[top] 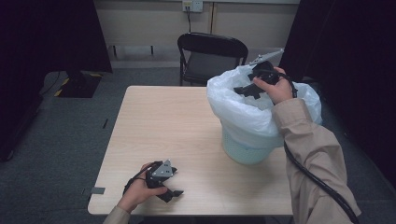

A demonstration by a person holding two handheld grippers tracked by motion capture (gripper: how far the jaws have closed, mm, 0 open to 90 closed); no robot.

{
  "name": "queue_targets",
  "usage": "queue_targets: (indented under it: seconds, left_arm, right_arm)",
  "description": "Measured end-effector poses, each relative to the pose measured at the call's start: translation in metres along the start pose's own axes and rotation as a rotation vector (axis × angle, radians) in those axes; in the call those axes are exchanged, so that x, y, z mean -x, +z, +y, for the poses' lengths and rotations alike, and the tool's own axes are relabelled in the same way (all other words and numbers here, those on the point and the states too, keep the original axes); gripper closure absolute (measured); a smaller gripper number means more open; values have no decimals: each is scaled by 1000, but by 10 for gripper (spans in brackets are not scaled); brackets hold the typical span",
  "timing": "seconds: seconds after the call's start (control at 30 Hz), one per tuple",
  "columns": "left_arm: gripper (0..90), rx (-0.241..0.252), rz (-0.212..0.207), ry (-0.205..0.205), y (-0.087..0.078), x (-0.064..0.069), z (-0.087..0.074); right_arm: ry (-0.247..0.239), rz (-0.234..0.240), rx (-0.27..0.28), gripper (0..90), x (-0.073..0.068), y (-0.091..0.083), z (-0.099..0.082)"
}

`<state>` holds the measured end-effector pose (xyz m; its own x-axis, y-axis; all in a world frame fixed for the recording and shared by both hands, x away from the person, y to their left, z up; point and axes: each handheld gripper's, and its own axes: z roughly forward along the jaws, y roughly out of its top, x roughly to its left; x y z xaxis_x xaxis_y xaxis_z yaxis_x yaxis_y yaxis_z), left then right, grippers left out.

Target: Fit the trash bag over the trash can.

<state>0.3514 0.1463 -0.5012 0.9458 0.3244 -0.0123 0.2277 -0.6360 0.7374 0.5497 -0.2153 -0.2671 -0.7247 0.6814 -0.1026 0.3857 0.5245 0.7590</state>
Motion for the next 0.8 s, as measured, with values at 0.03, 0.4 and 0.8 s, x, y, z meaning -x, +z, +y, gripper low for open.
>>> queue_targets:
  seconds: [0.03, 0.4, 0.8]
  left_arm:
    - [118, 0, 0, 0, 0, 0, 0]
    - [117, -1, 1, -1, 0, 0, 0]
    - [113, -4, 5, -2, 0, 1, 0]
  right_arm:
    - [-10, -11, -6, 128, 0, -4, 1]
    - [-39, -23, 30, 126, -12, -60, 22]
    - [-65, 28, -7, 126, -33, -94, 7]
